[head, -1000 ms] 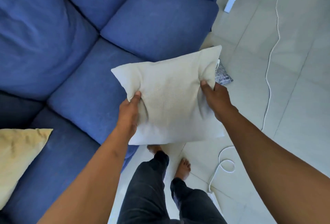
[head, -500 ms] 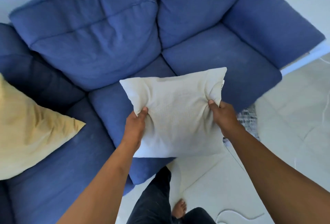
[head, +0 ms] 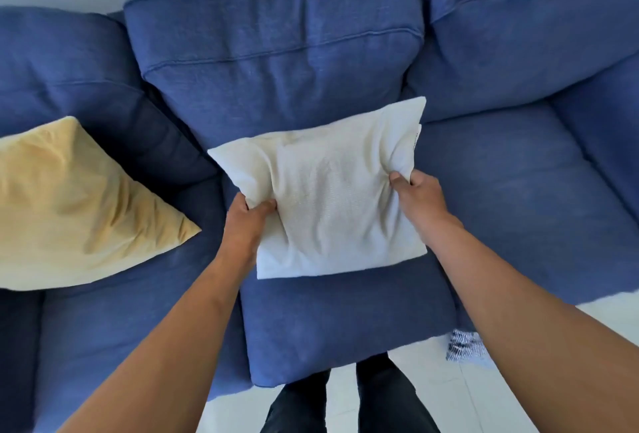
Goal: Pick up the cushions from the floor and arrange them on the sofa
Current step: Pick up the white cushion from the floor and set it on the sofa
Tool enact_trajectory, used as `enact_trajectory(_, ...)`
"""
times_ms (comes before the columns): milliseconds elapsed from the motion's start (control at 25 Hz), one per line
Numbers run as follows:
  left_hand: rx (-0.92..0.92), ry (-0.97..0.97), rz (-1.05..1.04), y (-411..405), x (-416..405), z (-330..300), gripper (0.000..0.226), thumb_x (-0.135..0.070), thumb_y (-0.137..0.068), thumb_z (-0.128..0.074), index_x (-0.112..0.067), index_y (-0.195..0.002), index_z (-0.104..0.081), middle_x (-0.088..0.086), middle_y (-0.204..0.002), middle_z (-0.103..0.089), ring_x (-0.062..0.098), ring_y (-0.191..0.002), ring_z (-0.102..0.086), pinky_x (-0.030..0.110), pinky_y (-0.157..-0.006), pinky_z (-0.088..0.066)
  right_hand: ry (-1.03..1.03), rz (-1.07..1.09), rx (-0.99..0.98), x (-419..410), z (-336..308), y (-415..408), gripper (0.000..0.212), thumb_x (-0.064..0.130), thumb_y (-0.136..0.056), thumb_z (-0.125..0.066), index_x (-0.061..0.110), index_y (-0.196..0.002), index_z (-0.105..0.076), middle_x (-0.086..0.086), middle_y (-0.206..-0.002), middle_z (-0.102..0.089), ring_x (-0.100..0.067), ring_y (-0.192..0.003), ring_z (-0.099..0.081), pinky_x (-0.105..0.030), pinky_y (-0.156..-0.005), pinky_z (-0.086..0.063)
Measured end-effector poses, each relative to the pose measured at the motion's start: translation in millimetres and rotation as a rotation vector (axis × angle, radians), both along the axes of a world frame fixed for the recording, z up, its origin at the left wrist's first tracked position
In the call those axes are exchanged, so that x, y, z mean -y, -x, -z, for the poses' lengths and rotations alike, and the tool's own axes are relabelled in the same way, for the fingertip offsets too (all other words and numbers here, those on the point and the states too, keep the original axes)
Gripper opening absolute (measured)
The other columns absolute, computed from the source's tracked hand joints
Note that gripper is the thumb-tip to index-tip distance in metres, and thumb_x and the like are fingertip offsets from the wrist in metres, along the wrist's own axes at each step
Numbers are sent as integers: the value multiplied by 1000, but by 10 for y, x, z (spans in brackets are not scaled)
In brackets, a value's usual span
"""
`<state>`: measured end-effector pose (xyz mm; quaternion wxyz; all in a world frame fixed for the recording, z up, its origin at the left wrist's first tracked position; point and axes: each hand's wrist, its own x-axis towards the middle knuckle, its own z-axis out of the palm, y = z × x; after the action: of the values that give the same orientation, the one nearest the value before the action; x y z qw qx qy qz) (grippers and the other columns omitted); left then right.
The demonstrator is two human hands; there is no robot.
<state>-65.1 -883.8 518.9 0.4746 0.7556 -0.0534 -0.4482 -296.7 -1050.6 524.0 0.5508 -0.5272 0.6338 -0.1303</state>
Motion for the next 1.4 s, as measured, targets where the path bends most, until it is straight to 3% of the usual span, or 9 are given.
enact_trajectory(120,50,4,-104,-151,190,89,50,-15,-84,-77,-25,-131,-66,0,-126,-77,27,-120,-72,53,-104,-58,23,-89,64,366,92,-273,23,27,-107,-54,16,-94,-70,1,-94,-71,-13,-82,-64,-25,-70,-51)
enact_trajectory(280,134,-4,-181,-315,497,352,58,-15,-79,-80,-27,-133,-63,-2,-128,-75,24,-120,-71,52,-104,-59,62,-51,119,726,420,-549,12,21,-104,-57,26,-101,-67,5,-105,-72,-16,-101,-68,-31,-89,-55)
enact_trajectory(440,95,-124,-81,-312,673,750,66,-7,-82,-77,-22,-144,-57,0,-133,-72,25,-121,-69,49,-105,-59,-35,-154,-42,926,885,-601,23,13,-98,-58,14,-120,-64,-5,-115,-70,-23,-105,-65,-31,-87,-51)
enact_trajectory(640,47,-93,-219,-657,763,597,54,-9,-85,-71,-16,-138,-60,2,-125,-75,27,-117,-72,47,-101,-61,-67,10,69,1244,703,-683,25,6,-87,-60,15,-110,-65,1,-94,-64,-14,-79,-57,-26,-66,-47)
enact_trajectory(760,47,9,-301,-958,923,307,40,-12,-88,-64,-17,-128,-65,-1,-120,-77,21,-112,-73,41,-98,-62,-83,104,250,1518,424,-871,20,27,-91,-70,19,-109,-65,6,-104,-73,-11,-91,-69,-33,-84,-57)
enact_trajectory(920,184,94,-197,-1094,1038,109,7,-22,-100,-70,-25,-104,-74,-6,-103,-79,6,-90,-75,29,-88,-64,-20,-99,162,1654,369,-1063,39,31,-91,-78,15,-126,-70,1,-115,-77,-15,-104,-74,-37,-97,-60)
enact_trajectory(1040,286,170,-300,-1084,994,132,8,-18,-99,-72,-24,-95,-76,-4,-96,-75,6,-83,-71,25,-85,-64,44,1,188,1691,405,-1026,27,25,-97,-72,13,-120,-73,-1,-112,-77,-18,-105,-72,-42,-104,-58)
enact_trajectory(1240,222,99,-422,-1113,908,184,13,-19,-100,-69,-24,-89,-75,-1,-96,-73,13,-88,-68,44,-97,-64,21,67,200,1587,516,-1045,6,27,-99,-68,28,-95,-72,3,-110,-75,-16,-103,-70,-50,-102,-59)
enact_trajectory(1400,244,102,-407,-1116,920,72,12,-21,-103,-66,-24,-94,-73,-8,-88,-72,4,-75,-67,31,-83,-65,35,75,165,1579,462,-1008,13,33,-97,-69,23,-106,-70,0,-114,-76,-19,-105,-72,-49,-100,-60)
